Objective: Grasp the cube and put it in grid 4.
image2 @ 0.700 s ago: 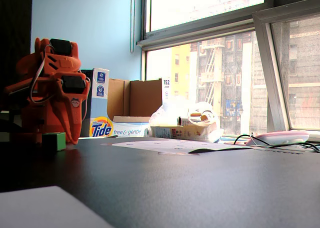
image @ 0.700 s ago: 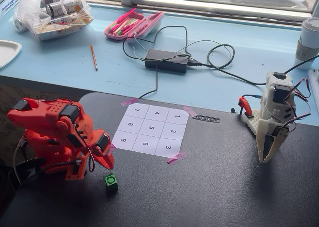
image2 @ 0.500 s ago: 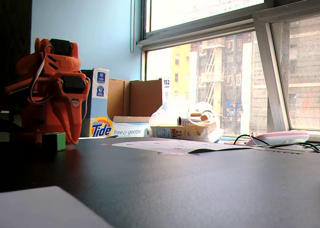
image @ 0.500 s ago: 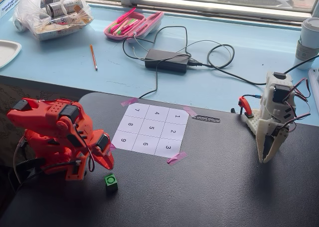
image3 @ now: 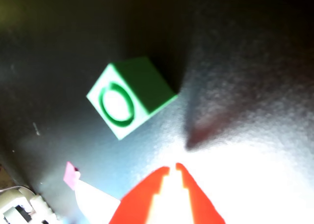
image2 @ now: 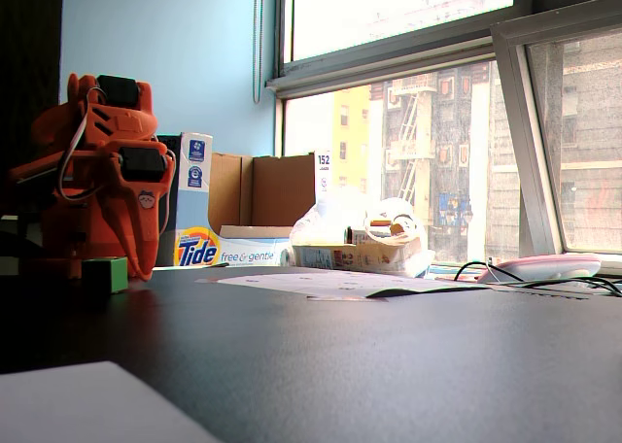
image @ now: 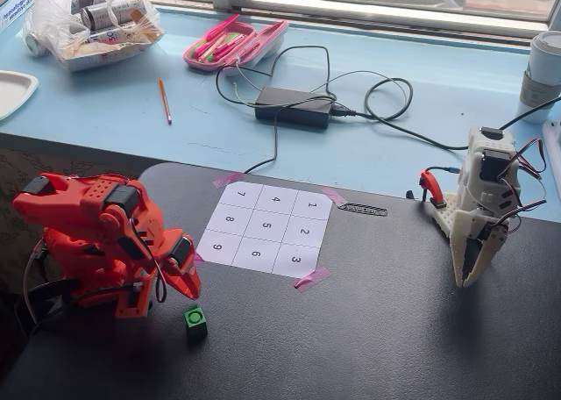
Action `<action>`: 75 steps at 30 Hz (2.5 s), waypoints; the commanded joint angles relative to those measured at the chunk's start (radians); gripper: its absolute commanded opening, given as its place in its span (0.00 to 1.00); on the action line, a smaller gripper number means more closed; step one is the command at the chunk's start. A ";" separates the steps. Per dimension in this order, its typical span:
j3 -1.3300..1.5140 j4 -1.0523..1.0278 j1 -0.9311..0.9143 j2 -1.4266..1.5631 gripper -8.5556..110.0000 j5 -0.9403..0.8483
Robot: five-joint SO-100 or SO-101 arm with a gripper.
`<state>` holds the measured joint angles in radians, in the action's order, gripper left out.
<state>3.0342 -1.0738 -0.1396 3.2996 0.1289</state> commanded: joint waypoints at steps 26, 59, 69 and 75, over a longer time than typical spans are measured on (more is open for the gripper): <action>0.008 -0.002 0.008 0.002 0.07 -0.005; -0.328 0.051 0.005 -0.374 0.34 -0.009; -0.495 0.012 -0.138 -0.583 0.34 0.011; -0.499 0.032 -0.207 -0.658 0.34 0.089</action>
<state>2.5817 -1.0554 -0.3175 2.6630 0.1948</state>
